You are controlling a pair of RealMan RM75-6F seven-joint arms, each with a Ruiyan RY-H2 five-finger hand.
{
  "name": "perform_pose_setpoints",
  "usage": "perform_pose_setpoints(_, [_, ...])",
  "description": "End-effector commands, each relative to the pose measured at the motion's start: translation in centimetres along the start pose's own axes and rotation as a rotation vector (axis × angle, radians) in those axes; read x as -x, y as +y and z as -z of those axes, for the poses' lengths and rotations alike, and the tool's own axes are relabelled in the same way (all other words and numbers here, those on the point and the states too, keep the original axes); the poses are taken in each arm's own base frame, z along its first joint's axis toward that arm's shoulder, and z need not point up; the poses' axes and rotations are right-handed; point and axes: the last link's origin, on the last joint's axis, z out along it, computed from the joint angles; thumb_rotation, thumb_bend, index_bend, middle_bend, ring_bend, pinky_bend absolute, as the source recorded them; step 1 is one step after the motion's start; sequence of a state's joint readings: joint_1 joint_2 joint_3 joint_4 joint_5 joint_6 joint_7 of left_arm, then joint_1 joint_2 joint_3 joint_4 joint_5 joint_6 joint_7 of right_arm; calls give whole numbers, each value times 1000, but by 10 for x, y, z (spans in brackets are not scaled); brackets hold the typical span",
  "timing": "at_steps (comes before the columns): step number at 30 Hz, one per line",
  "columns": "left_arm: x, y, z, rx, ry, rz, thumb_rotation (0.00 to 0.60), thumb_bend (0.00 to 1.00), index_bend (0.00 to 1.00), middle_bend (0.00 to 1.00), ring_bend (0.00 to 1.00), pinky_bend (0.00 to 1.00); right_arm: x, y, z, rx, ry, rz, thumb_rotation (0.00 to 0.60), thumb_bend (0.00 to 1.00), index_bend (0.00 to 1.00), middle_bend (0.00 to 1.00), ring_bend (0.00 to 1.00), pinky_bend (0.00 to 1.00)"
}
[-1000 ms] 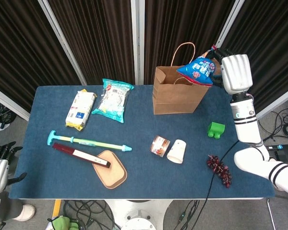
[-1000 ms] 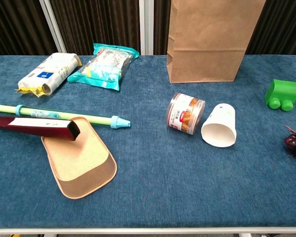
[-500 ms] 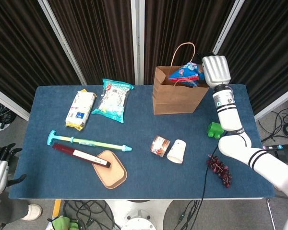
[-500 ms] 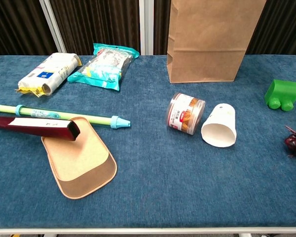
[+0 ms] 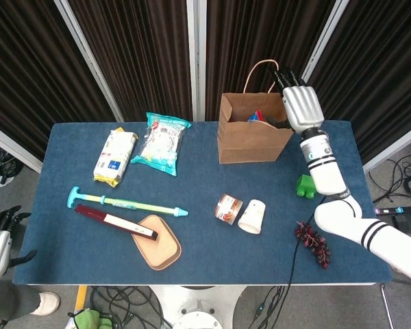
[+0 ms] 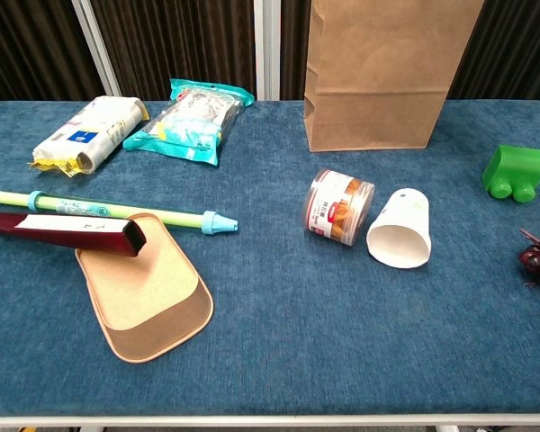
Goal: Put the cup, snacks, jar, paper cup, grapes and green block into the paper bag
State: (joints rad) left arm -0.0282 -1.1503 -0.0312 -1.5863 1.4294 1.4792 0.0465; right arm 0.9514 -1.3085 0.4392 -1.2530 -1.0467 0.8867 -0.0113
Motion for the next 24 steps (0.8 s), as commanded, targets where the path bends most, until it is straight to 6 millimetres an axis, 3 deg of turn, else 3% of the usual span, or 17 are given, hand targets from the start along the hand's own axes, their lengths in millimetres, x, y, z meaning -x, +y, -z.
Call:
perform_pose_setpoints(1, [0,1,-1,3,1,-2,600,3,293,225,155,136,-21,-18,50,-225,70,-149,600,87,29,211,101,254])
perform_pose_setpoints(8, [-4,4,-3,21,15,-9,600,3,293,226,155,136,-20,-26,107,-402,25,-203,600,72,189,311,199,340])
perform_pose_setpoints(13, [-4,6,-3,29,17,-13,600,3,293,226,155,136,2,-29,131,-438,-153,-204,600,72,222,337,248,392])
perform_pose_setpoints(19, [-5,6,-2,25,18,-12,600,3,293,226,155,136,45,-30,130,-446,-313,33,600,19,202,299,229,381])
perform_pose_setpoints(24, [-4,3,0,11,13,-8,600,3,293,225,155,136,84,-34,123,-449,-422,189,600,0,145,242,158,316])
